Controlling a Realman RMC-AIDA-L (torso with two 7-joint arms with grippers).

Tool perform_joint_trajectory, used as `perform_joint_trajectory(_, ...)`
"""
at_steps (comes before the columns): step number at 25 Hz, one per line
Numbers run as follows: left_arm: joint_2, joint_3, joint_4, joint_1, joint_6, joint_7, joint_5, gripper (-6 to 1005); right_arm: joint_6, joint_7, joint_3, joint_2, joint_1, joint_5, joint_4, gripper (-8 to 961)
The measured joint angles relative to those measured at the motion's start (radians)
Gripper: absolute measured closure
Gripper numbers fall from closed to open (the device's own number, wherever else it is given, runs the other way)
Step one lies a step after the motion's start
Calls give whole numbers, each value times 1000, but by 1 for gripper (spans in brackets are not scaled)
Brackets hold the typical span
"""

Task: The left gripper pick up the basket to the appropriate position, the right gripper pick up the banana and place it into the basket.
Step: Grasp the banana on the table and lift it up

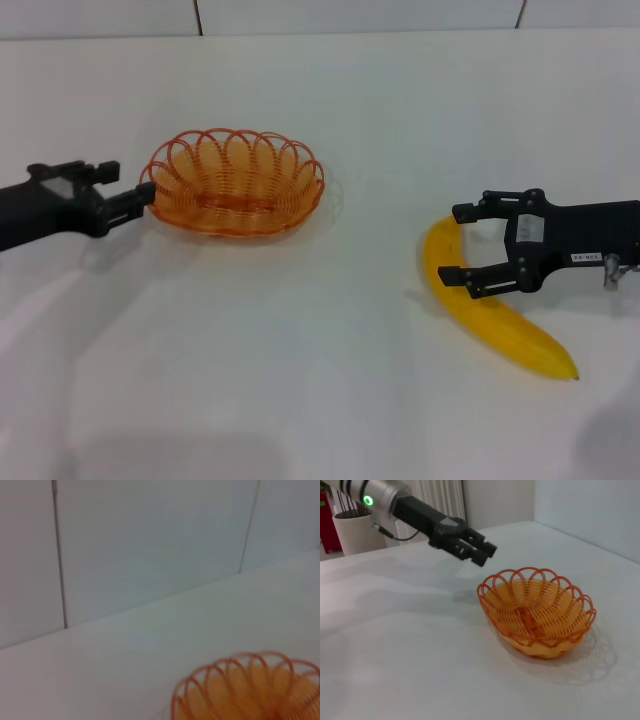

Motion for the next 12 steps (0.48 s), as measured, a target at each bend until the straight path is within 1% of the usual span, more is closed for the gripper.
perform_joint_trajectory(3,1,26,64,67,-1,36,2,430,0,0,1,0,0,4,0,59)
perform_joint_trajectory(5,-1,32,89,110,-1,105,-13,430,0,-1,5,1,0,4,0,59)
perform_joint_trajectory(8,-1,36,85,162,5,227,-87,430,0,-3,8,2,0,6,0,60)
perform_joint_trajectory(11,2,34,49,201,44,366,-194,429,0,-4,10,2,0,15,1,60)
perform_joint_trajectory(12,2,34,49,201,44,366,-194,429,0,-4,10,2,0,19,1,60)
